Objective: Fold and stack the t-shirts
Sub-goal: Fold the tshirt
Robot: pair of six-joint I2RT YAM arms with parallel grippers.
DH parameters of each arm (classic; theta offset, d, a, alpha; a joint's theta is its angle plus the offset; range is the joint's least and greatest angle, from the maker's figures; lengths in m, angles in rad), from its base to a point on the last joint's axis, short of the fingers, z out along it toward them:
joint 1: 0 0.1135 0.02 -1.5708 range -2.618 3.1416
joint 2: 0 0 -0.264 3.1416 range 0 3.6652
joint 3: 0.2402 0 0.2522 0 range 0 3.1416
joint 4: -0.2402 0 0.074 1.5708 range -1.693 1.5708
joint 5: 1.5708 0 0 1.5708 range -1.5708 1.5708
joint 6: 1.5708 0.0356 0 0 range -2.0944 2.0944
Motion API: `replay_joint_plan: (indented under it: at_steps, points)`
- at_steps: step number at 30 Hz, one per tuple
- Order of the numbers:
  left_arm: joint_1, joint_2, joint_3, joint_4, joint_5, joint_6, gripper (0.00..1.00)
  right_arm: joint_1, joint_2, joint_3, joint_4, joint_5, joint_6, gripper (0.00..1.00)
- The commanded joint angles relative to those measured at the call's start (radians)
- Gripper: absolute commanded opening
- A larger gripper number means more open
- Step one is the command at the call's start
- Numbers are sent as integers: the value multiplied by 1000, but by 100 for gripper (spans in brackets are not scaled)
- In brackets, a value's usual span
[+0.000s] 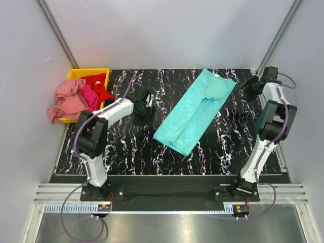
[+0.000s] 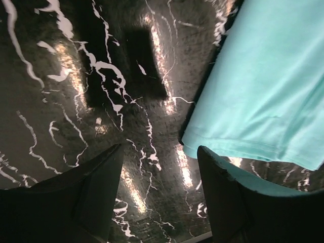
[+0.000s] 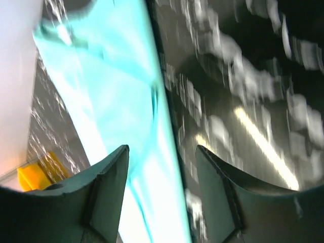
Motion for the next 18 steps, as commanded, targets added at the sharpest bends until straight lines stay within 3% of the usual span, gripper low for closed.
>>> replay_joint_plan:
  at_steps: [1,8,14,17,18]
  points:
    - [-11,56,1,40,70,45,66,72,-237,-190,-78,78,-2,64]
    - [-33,102,-22,77,96,32,66,172,-516,-589,-64,114,-36,66]
    - [-83,146,-77,134,116,-3,64,172,-521,-595,40,-3,-96,63]
    - [-88,122,-128,161,96,-23,57,172,-545,-604,60,-27,-106,62]
    - [-88,105,-141,164,88,-27,48,172,-550,-609,62,-28,-113,62]
